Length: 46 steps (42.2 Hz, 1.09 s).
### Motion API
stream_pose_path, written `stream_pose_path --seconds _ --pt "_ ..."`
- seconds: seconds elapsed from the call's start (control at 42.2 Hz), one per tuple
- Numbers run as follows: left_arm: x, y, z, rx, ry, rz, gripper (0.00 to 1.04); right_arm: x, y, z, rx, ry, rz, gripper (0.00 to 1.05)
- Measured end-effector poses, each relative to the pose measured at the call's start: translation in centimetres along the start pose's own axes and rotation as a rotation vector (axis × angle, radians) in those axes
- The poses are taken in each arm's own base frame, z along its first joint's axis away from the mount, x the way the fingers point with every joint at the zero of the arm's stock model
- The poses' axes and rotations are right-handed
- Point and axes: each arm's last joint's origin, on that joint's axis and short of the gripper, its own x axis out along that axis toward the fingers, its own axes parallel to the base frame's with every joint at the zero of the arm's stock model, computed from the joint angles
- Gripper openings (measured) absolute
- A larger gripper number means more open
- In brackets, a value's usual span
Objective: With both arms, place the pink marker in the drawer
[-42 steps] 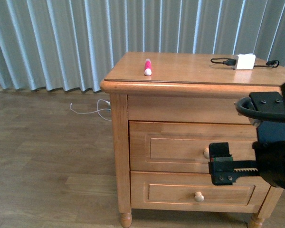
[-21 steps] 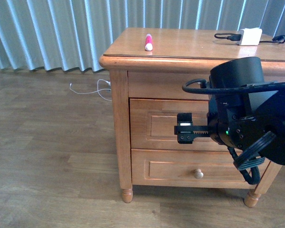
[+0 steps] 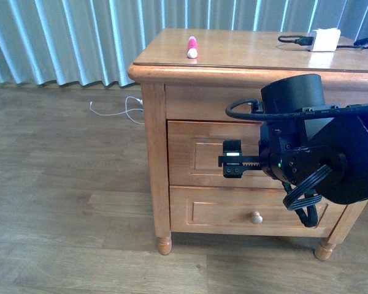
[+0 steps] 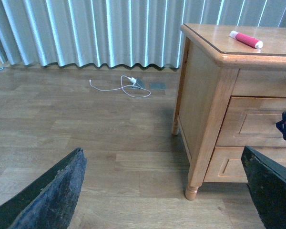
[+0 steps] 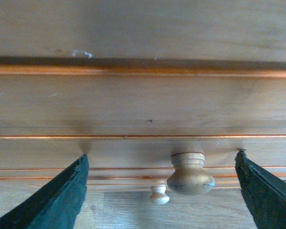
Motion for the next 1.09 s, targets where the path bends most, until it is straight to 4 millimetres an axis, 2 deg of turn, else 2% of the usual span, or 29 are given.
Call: stream_pose_path --seconds 0.379,0.521,0.734,0.971,1.089 --pt "0.0 0.0 0.0 0.000 0.000 0.000 0.99 0.4 -0.6 -0.6 0.004 0.093 -0.018 0.24" --pt "0.0 0.0 0.0 0.000 0.000 0.000 0.99 -0.2 -0.7 -0.4 0.010 0.127 -0.002 0.22" --pt "0.0 0.0 0.0 0.000 0.000 0.000 0.99 -3.5 -1.0 -1.4 -0.006 0.218 0.033 0.22" --pt "0.0 0.0 0.0 0.000 0.000 0.000 0.99 -7.9 -1.8 -3.4 -0.025 0.273 0.102 0.22" --pt "0.0 0.0 0.0 0.000 0.000 0.000 0.99 -11.3 -2.5 -5.1 -0.053 0.304 0.140 0.22"
